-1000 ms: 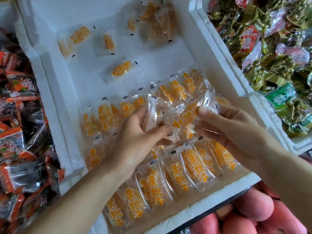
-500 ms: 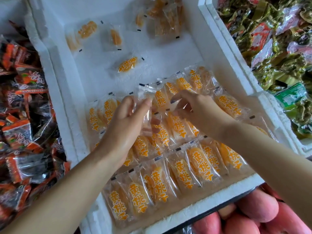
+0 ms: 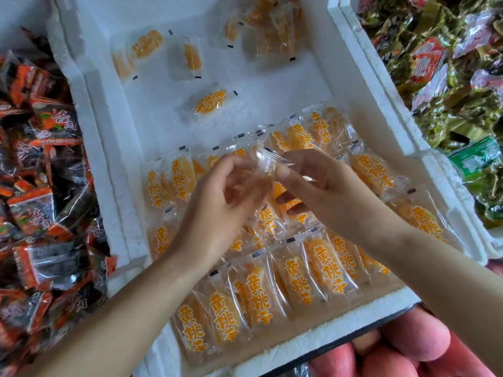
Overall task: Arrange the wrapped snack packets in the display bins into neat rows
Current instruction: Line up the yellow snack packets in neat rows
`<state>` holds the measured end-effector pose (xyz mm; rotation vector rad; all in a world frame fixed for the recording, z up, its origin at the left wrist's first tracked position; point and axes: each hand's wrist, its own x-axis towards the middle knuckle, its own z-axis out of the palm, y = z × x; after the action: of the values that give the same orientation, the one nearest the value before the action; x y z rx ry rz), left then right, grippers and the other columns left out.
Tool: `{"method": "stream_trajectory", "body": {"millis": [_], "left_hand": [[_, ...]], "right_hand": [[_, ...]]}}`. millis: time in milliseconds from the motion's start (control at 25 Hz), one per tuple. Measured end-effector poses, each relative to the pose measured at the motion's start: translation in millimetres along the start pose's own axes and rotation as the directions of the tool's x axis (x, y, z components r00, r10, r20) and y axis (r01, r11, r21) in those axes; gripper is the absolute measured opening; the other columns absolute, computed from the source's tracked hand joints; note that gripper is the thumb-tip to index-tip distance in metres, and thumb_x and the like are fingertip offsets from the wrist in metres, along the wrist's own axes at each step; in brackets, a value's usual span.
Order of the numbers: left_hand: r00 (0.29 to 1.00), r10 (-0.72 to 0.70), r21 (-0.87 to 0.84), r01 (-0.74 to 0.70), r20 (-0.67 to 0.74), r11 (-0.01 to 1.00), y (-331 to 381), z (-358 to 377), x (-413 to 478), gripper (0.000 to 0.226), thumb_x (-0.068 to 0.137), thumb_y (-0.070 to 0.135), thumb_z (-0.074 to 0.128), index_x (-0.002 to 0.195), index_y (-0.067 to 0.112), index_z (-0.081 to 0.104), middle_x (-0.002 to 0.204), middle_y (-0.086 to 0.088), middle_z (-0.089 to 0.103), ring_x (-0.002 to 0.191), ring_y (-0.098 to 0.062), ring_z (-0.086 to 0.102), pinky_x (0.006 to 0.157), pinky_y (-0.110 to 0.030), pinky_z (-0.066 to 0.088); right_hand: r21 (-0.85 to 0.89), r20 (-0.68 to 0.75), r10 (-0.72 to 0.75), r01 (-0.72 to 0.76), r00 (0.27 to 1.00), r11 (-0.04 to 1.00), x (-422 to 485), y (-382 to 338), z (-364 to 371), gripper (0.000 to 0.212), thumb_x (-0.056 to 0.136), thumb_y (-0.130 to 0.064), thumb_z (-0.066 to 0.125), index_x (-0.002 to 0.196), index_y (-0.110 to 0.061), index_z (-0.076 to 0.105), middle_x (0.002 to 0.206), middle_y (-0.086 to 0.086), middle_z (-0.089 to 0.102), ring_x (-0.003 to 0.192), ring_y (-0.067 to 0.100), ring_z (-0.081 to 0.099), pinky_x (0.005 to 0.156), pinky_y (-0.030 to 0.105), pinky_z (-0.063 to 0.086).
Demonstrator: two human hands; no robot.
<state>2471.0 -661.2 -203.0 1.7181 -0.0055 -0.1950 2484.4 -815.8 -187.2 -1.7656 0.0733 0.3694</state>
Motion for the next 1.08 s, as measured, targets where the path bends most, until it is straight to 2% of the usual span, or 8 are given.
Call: {"method": "stream_trajectory", "body": {"millis": [200,280,400,560,680,800,960,1080], "left_hand": [[0.924,0.359,0.404,-0.38,0.132,0.832,3,12,3,0.02,0.079,0.021,0.074,0.095,0.019,0.063,0.089,0.012,0.058,0.083,0.003,0.056,0.073,-0.008,0.04],[0.941,0.3,0.358,-0.337,0.154,0.871,3,14,3,0.03,0.08,0.032,0.071,0.106,0.02,0.061,0.102,0.007,0.059,0.095,0.001,0.057,0.081,-0.01,0.042],[0.988,0.063,0.257,-0.098,0.14,0.961,5,13,4,0.039,0.084,0.044,0.064,0.119,0.027,0.056,0.114,0.014,0.06,0.105,0.006,0.056,0.087,-0.012,0.042],[0.995,-0.089,-0.082,0.092,0.033,0.992,4,14,13,0.037,0.08,0.008,0.067,0.113,0.022,0.058,0.085,0.008,0.069,0.077,0.0,0.065,0.071,-0.012,0.049],[0.997,-0.064,-0.102,0.069,0.053,0.992,6,22,17,0.032,0.082,0.001,0.066,0.106,0.022,0.062,0.087,0.002,0.07,0.075,-0.006,0.066,0.071,-0.019,0.054],[0.998,-0.053,-0.195,0.061,0.046,0.979,11,34,19,0.029,0.088,0.0,0.06,0.104,0.023,0.062,0.084,0.001,0.061,0.071,-0.008,0.065,0.069,-0.022,0.055],[1.0,-0.017,-0.194,0.019,0.013,0.981,15,48,18,0.019,0.087,-0.003,0.06,0.09,0.016,0.06,0.074,0.008,0.06,0.063,0.0,0.063,0.056,-0.011,0.048],[0.994,0.094,0.006,-0.094,0.058,0.996,11,53,13,0.022,0.083,0.003,0.068,0.085,0.022,0.058,0.076,0.012,0.063,0.069,0.0,0.062,0.061,-0.011,0.047]], "right_hand": [[0.366,0.085,0.191,-0.209,0.978,0.907,-15,-3,-12,0.032,0.086,-0.023,0.059,0.113,-0.005,0.061,0.094,0.012,0.071,0.077,0.017,0.069,0.066,0.022,0.058],[0.439,0.031,0.187,-0.182,0.982,0.88,-15,3,-18,0.027,0.088,-0.007,0.058,0.114,-0.006,0.057,0.089,0.01,0.071,0.071,0.013,0.069,0.062,0.02,0.056],[0.422,-0.042,0.082,-0.056,0.996,0.905,-17,8,-28,0.035,0.084,0.002,0.058,0.117,-0.008,0.053,0.092,0.006,0.072,0.074,0.015,0.07,0.063,0.021,0.055],[0.267,-0.047,0.029,-0.015,0.998,0.964,-24,16,-38,0.036,0.08,0.009,0.061,0.105,-0.017,0.057,0.089,-0.004,0.07,0.067,0.009,0.066,0.06,0.019,0.054],[0.022,-0.056,0.034,-0.032,0.998,0.999,-30,22,-39,0.043,0.075,0.006,0.07,0.102,-0.025,0.058,0.09,-0.006,0.065,0.065,0.003,0.061,0.066,0.021,0.055],[0.273,-0.171,0.147,-0.097,0.974,0.957,-33,26,-43,0.051,0.064,-0.009,0.075,0.111,-0.016,0.057,0.086,0.002,0.068,0.071,0.012,0.067,0.069,0.027,0.058],[0.719,-0.19,0.35,-0.112,0.917,0.686,-36,27,-45,0.066,0.067,-0.013,0.068,0.127,0.002,0.047,0.092,0.015,0.072,0.08,0.017,0.071,0.066,0.019,0.057],[0.712,-0.094,0.352,-0.184,0.931,0.677,-37,21,-35,0.04,0.075,-0.021,0.064,0.102,0.007,0.058,0.082,0.014,0.067,0.074,0.016,0.066,0.067,0.021,0.058]]}}
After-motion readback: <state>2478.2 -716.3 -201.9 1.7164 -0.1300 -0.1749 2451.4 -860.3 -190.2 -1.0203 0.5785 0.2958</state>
